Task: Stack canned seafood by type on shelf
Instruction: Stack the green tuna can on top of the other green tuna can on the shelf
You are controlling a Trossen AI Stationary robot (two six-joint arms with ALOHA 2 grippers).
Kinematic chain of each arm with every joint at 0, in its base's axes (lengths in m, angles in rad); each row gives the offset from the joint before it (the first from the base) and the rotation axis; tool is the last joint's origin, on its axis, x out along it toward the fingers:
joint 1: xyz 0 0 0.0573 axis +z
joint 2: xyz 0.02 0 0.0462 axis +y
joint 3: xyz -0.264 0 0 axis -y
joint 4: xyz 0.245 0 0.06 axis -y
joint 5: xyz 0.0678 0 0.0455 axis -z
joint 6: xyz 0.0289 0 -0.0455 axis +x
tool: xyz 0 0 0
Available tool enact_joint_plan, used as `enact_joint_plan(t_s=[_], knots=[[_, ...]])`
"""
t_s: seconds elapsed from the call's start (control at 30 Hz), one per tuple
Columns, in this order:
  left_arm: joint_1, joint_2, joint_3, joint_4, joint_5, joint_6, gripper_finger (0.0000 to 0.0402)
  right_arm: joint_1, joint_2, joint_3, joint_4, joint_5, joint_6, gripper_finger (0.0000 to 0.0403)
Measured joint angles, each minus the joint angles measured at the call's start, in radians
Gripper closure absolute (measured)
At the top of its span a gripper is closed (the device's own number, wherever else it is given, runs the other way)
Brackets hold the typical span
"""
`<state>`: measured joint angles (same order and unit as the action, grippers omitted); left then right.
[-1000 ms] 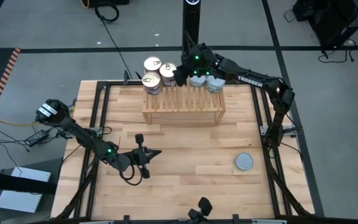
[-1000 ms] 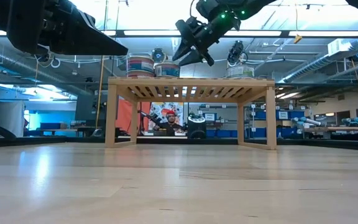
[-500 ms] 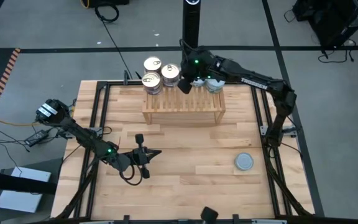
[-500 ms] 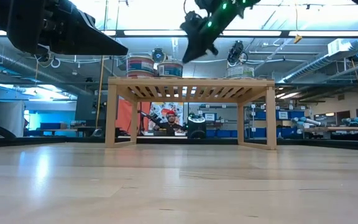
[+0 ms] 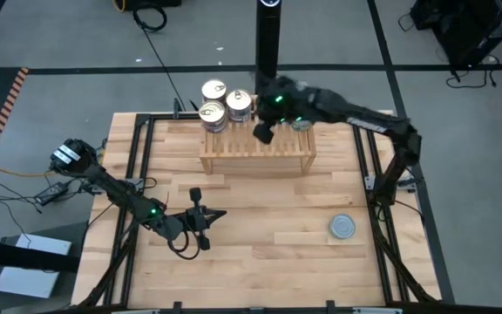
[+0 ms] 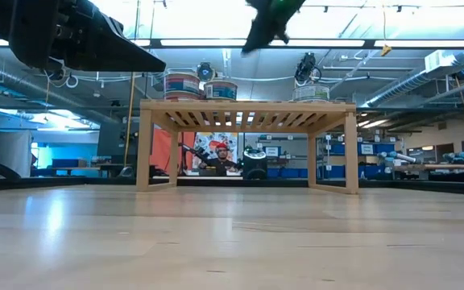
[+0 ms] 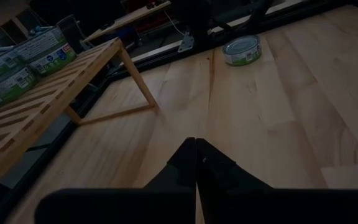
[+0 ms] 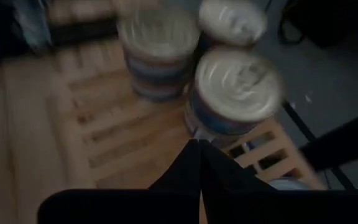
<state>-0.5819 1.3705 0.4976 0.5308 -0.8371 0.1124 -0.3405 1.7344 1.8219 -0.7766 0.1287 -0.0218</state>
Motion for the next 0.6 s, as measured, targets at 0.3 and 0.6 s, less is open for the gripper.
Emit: enact_joint_plan(t_s=[0.3,0.6], knots=[[0.000,0.000,0.000,-0.008,0.000,-0.015,0.0397,-0.020,0.080,-0.112,0.123,0.017,-0.048,0.0396],[0.013,0.000,0.000,-0.017,0.000,-0.018,0.0397,0.060,0.054,-0.112,0.117,0.024,-0.122,0.0397]])
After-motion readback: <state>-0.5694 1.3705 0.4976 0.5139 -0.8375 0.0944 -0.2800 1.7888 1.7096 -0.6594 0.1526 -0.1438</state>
